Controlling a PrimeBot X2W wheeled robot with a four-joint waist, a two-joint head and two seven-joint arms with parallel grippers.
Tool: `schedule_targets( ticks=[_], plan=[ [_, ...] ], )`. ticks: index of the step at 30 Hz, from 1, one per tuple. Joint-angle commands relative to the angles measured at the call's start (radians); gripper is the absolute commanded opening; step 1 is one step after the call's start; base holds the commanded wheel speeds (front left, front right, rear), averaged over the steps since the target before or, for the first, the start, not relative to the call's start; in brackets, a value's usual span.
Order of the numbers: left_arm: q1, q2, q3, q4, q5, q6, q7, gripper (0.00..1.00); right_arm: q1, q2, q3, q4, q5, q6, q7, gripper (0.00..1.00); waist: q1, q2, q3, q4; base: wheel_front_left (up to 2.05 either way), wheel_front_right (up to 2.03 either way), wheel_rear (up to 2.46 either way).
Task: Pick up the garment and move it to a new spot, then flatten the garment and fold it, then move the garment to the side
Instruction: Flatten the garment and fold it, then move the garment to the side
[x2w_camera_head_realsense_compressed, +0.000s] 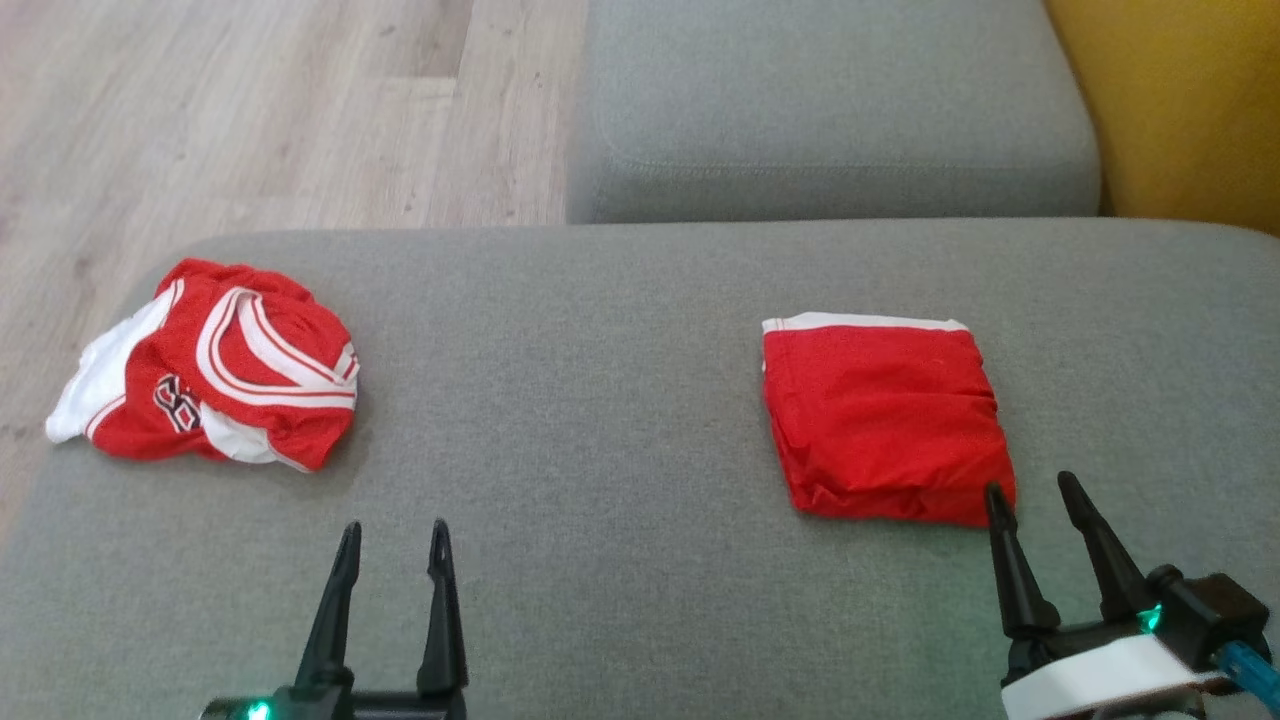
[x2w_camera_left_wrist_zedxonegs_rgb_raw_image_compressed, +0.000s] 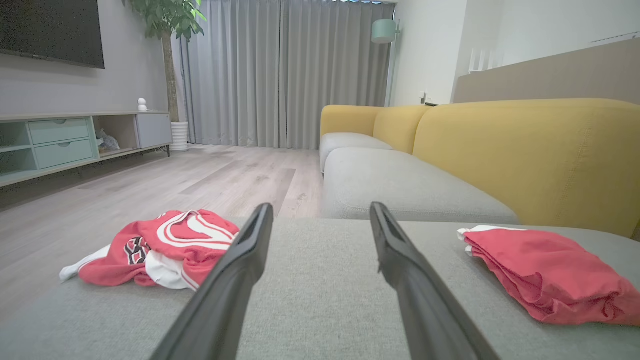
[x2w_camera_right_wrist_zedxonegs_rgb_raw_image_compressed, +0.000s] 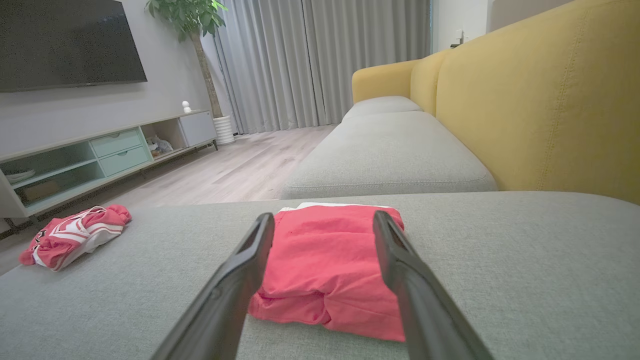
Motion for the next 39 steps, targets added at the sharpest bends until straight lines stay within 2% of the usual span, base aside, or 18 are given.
schedule_targets(
  ticks=[1,10,32,39],
  plan=[
    [-0.026,-0.004,0.039,-0.025,0.009,-0.007,-0.002,1.0,-0.02,-0.007,0.011,-0.033,-0.011,-0.001,-0.011,1.0,0.0002,-0.0001,-0.01,-0.01,0.0,0.0,0.0],
    [-0.008,-0.004,0.056,0.018,0.012,-0.032,-0.002,1.0,-0.001,0.034,-0.015,-0.026,-0.048,-0.001,-0.011,1.0,0.0002,-0.0001,-0.017,-0.024,0.0,0.0,0.0],
    [-0.006,-0.004,0.058,0.041,0.009,-0.031,-0.002,1.0,-0.001,0.033,-0.008,-0.006,-0.071,-0.001,-0.011,1.0,0.0002,-0.0001,-0.015,-0.035,0.0,0.0,0.0],
    [-0.006,-0.004,0.061,0.063,-0.028,-0.029,-0.002,1.0,-0.009,0.041,-0.022,0.02,-0.067,-0.001,-0.011,1.0,0.0002,-0.0001,-0.005,-0.037,0.0,0.0,0.0]
  ],
)
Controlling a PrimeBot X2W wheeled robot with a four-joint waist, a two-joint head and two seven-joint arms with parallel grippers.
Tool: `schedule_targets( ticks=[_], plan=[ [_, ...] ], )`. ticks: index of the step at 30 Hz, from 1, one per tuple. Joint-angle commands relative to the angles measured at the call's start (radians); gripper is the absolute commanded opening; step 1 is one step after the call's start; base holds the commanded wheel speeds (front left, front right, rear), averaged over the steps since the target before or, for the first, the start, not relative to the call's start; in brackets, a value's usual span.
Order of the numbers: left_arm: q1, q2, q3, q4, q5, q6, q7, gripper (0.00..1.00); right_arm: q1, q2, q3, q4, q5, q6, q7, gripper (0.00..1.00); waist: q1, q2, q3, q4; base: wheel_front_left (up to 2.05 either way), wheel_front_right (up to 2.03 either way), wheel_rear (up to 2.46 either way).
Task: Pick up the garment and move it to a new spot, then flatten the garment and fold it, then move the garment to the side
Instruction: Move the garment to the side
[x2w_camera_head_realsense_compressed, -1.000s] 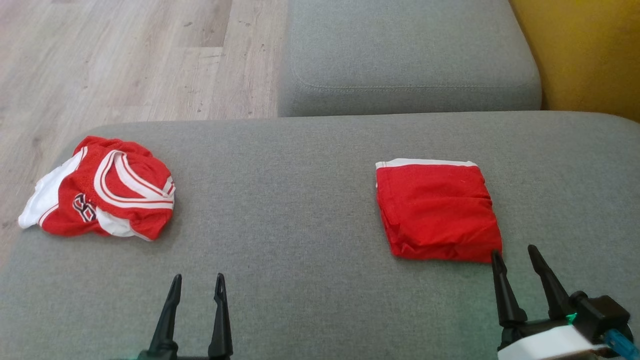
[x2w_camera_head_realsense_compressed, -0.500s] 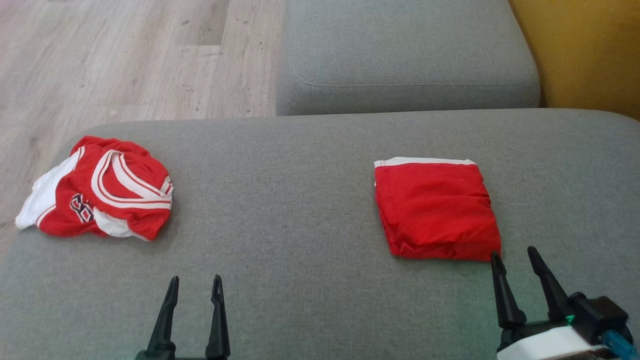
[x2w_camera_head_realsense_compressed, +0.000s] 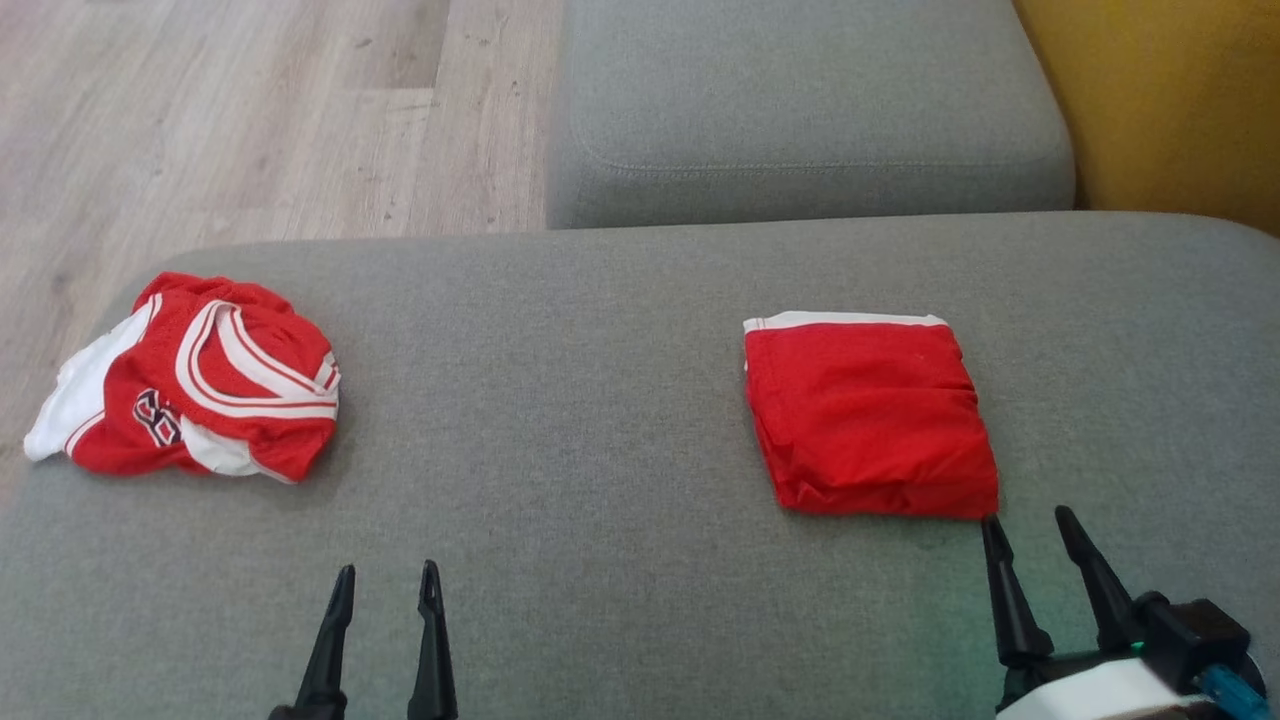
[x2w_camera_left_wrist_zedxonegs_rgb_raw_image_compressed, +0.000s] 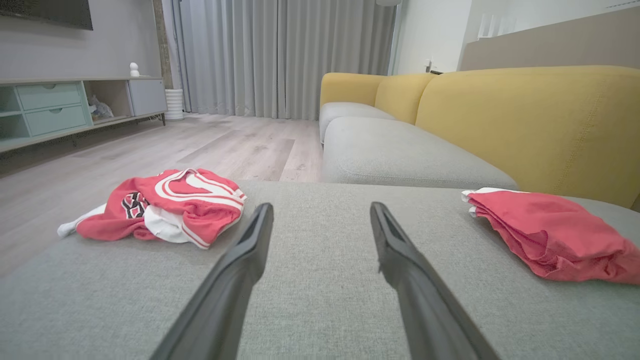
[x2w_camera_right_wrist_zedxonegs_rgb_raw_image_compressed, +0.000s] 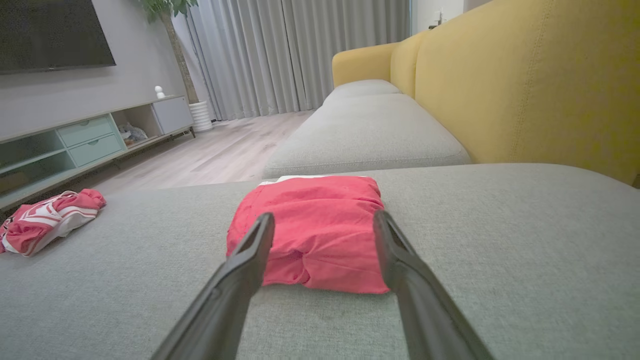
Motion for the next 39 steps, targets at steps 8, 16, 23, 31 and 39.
schedule_targets(
  ticks=[8,16,23,31,39],
  plan=[
    [-0.053,-0.005,0.01,-0.036,-0.019,0.011,-0.002,1.0,-0.138,-0.014,-0.017,0.08,0.003,-0.001,-0.011,1.0,0.0,-0.0001,0.064,0.013,0.0,0.0,0.0],
    [-0.118,-0.005,-0.048,-0.05,-0.019,0.004,-0.002,1.0,-0.427,-0.085,-0.009,0.369,0.092,-0.001,0.074,1.0,0.0,-0.0001,0.18,0.039,0.0,0.0,0.0],
    [-0.176,-0.005,-0.09,-0.036,-0.013,0.001,-0.002,1.0,-0.613,-0.149,0.075,0.582,0.193,-0.001,0.201,1.0,0.0,-0.0001,0.247,0.065,0.0,0.0,0.0],
    [-0.212,-0.005,-0.088,-0.033,-0.013,0.01,-0.002,1.0,-0.666,-0.179,0.213,0.623,0.327,-0.001,0.233,0.0,0.0,-0.0001,0.291,0.045,0.0,0.0,0.0],
    [-0.256,-0.005,-0.085,-0.059,0.004,-0.002,-0.002,1.0,-0.73,-0.355,0.278,0.588,0.372,-0.001,0.213,0.0,0.0,-0.0001,0.397,-0.059,0.0,0.0,0.0]
  ],
)
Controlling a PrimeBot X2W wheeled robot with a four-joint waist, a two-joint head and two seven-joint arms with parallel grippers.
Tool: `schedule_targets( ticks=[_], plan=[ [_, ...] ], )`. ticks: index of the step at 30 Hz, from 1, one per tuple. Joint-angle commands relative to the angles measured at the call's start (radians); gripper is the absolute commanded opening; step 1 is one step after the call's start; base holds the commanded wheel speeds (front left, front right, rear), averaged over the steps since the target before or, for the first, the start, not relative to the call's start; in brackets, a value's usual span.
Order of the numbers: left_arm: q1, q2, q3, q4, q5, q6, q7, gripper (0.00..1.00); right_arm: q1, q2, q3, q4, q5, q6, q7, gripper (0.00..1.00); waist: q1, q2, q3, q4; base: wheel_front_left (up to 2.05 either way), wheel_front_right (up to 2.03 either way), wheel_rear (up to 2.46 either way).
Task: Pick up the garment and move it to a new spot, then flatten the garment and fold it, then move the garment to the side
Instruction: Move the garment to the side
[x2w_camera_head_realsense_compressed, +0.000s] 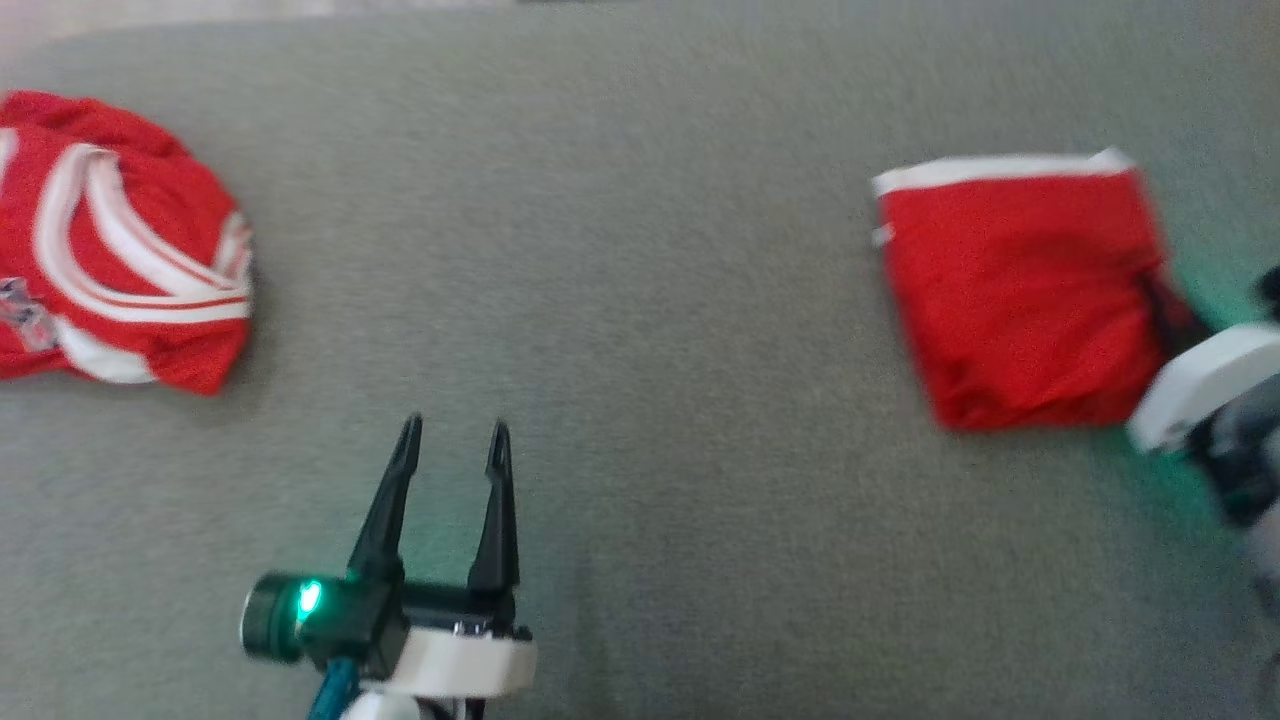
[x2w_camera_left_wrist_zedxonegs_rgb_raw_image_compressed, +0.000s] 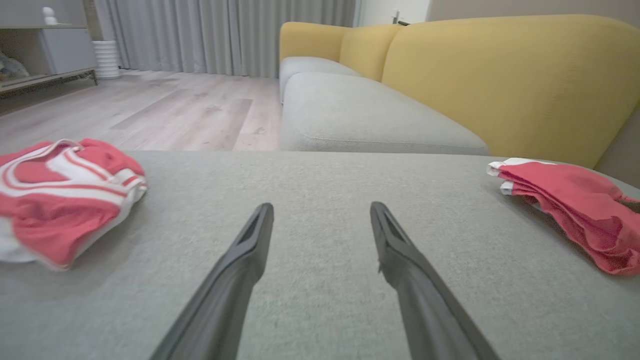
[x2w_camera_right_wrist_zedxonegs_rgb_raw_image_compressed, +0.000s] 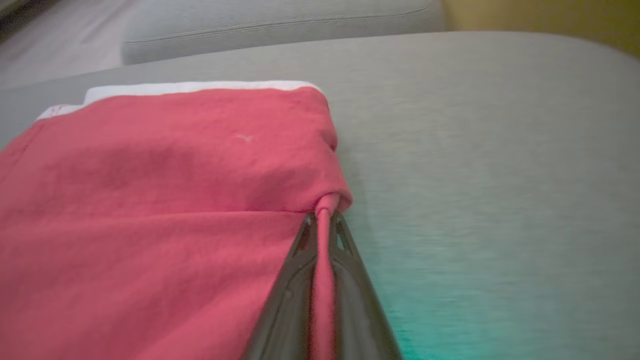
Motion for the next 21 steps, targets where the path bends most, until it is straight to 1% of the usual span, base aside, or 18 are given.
schedule_targets(
  ticks=[1,6,7,11,16,21],
  plan=[
    [-0.063,-0.003,0.03,-0.04,0.02,-0.012,-0.005,1.0,-0.046,-0.087,0.018,-0.032,0.007,-0.001,-0.002,0.0,0.0,0.0,0.077,-0.064,0.0,0.0,0.0],
    [-0.138,-0.003,0.033,-0.046,0.058,-0.042,-0.005,1.0,-0.099,-0.234,0.022,-0.038,0.001,-0.001,0.003,0.0,0.0,0.0,0.18,-0.115,0.0,0.0,0.0],
    [-0.138,-0.003,0.033,-0.046,0.058,-0.042,-0.005,1.0,-0.099,-0.234,0.022,-0.038,0.001,-0.001,0.003,0.0,0.0,0.0,0.18,-0.115,0.0,0.0,0.0],
    [-0.197,-0.003,0.045,-0.048,0.084,-0.063,-0.005,1.0,-0.146,-0.325,0.005,-0.033,-0.011,-0.001,-0.012,0.0,0.0,0.0,0.255,-0.141,0.0,0.0,0.0],
    [-0.251,-0.003,0.057,-0.047,0.107,-0.084,-0.005,1.0,-0.207,-0.388,-0.014,-0.02,-0.05,-0.001,-0.036,0.0,0.0,0.0,0.322,-0.162,0.0,0.0,0.0],
    [-0.28,-0.003,0.064,-0.038,0.117,-0.097,-0.005,1.0,-0.256,-0.428,-0.041,0.011,-0.116,-0.001,-0.051,0.0,0.0,0.0,0.347,-0.173,0.0,0.0,0.0]
  ],
)
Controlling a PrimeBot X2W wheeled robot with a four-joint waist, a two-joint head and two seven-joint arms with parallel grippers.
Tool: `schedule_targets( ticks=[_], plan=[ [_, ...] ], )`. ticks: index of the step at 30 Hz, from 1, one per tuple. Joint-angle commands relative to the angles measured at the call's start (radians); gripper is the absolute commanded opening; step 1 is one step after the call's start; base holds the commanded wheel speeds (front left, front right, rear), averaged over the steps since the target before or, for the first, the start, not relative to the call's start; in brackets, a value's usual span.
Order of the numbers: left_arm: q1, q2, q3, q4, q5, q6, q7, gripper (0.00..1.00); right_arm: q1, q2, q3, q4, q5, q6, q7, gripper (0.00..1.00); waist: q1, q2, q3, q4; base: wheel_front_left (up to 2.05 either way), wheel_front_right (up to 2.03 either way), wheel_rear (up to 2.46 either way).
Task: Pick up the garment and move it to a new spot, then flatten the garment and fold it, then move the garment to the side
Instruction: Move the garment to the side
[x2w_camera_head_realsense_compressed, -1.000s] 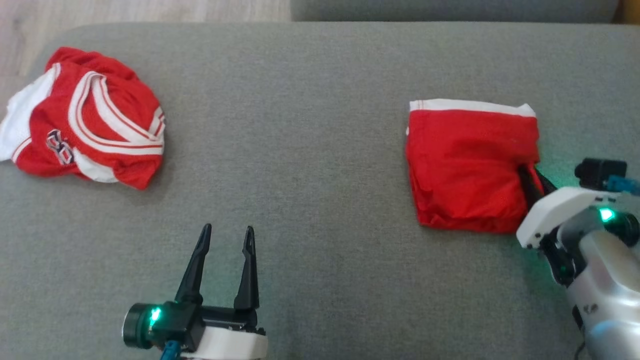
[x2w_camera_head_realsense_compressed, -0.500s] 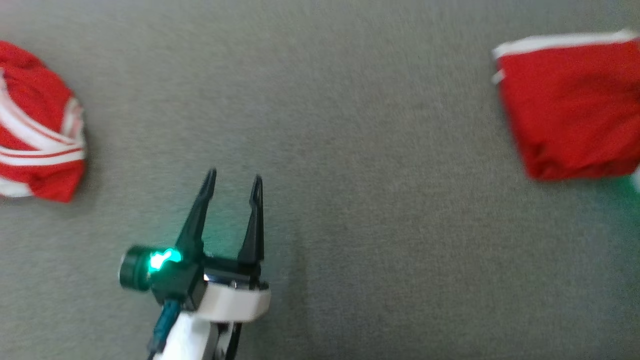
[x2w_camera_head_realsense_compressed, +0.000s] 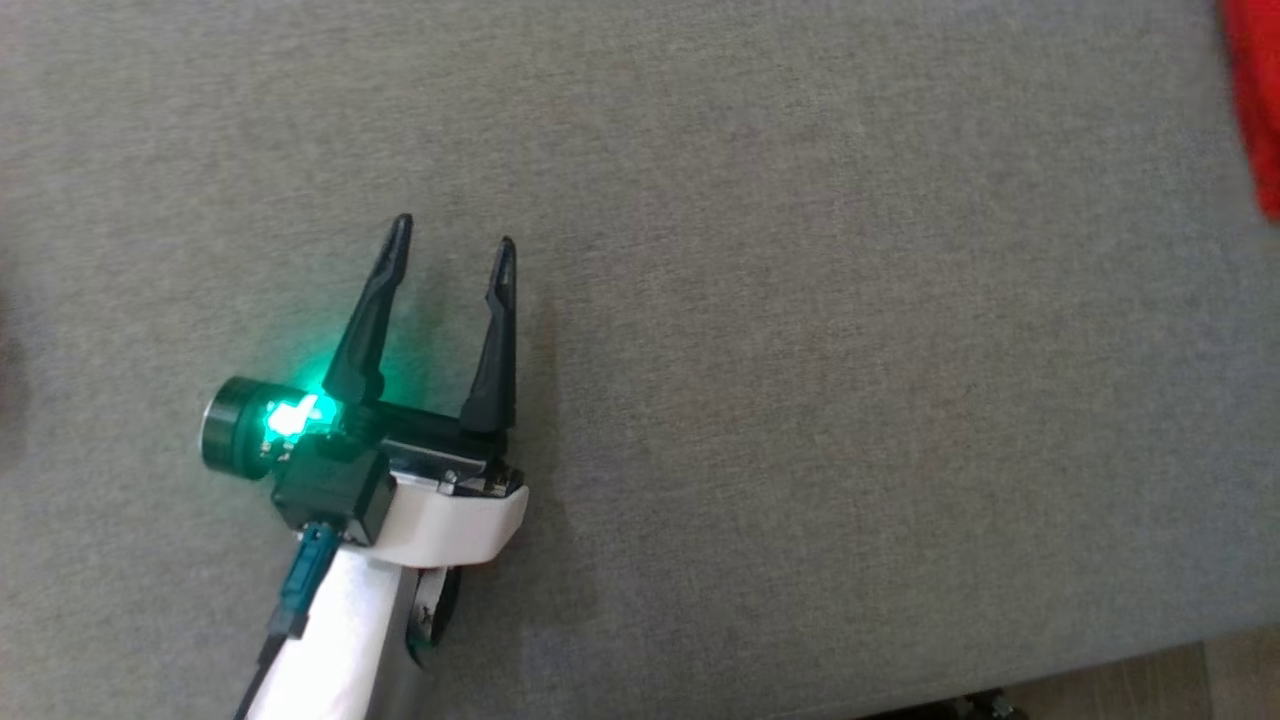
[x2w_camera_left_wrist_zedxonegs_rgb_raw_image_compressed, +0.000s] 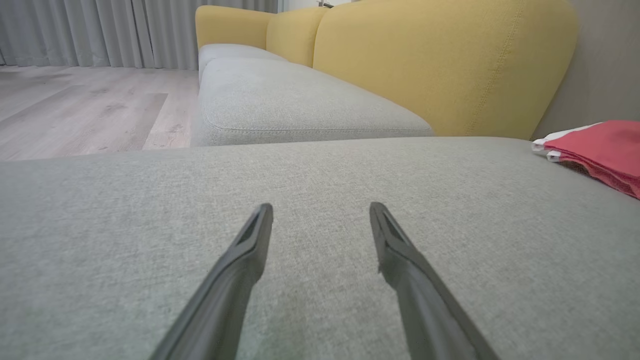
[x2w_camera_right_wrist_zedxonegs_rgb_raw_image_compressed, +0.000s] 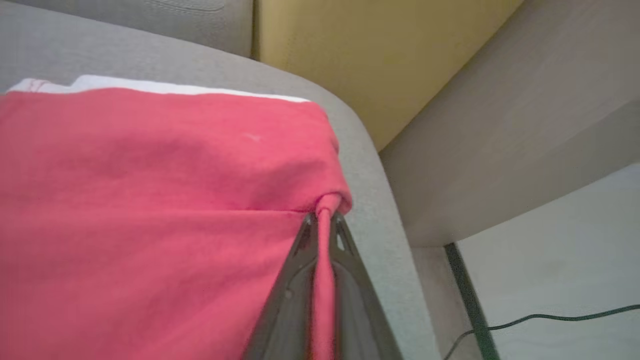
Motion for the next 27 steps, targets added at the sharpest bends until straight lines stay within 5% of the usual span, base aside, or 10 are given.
schedule_targets(
  ticks=[1,2,3,10,20,27],
  plan=[
    [-0.009,-0.001,0.032,-0.006,0.008,-0.006,-0.003,1.0,0.008,-0.06,-0.013,0.0,-0.016,-0.001,-0.013,0.2,-0.0001,0.0,0.007,-0.011,0.0,0.0,0.0],
    [-0.011,-0.001,0.034,-0.002,0.009,-0.007,-0.003,1.0,0.0,-0.055,-0.024,0.01,-0.027,-0.001,-0.016,0.95,-0.0001,0.0,0.003,-0.012,0.0,0.0,0.0],
    [-0.013,-0.001,0.035,0.0,0.008,-0.007,-0.003,1.0,-0.005,-0.048,-0.032,0.017,-0.039,-0.001,-0.02,1.0,-0.0001,0.0,-0.002,-0.012,0.0,0.0,0.0],
    [0.006,-0.001,0.027,0.015,-0.027,0.018,-0.003,1.0,0.003,0.044,-0.071,0.037,-0.153,-0.001,-0.087,1.0,-0.0001,0.0,-0.096,0.009,0.0,0.0,0.0],
    [0.126,-0.001,0.054,0.101,-0.116,0.076,-0.003,1.0,0.183,0.347,-0.008,-0.017,-0.202,-0.001,-0.164,1.0,-0.0001,0.0,-0.339,0.095,0.0,0.0,0.0],
    [0.228,-0.001,0.044,0.136,-0.14,0.098,-0.003,1.0,0.433,0.556,0.094,-0.072,-0.108,-0.001,-0.186,1.0,-0.0001,0.0,-0.54,0.174,0.0,0.0,0.0]
  ],
)
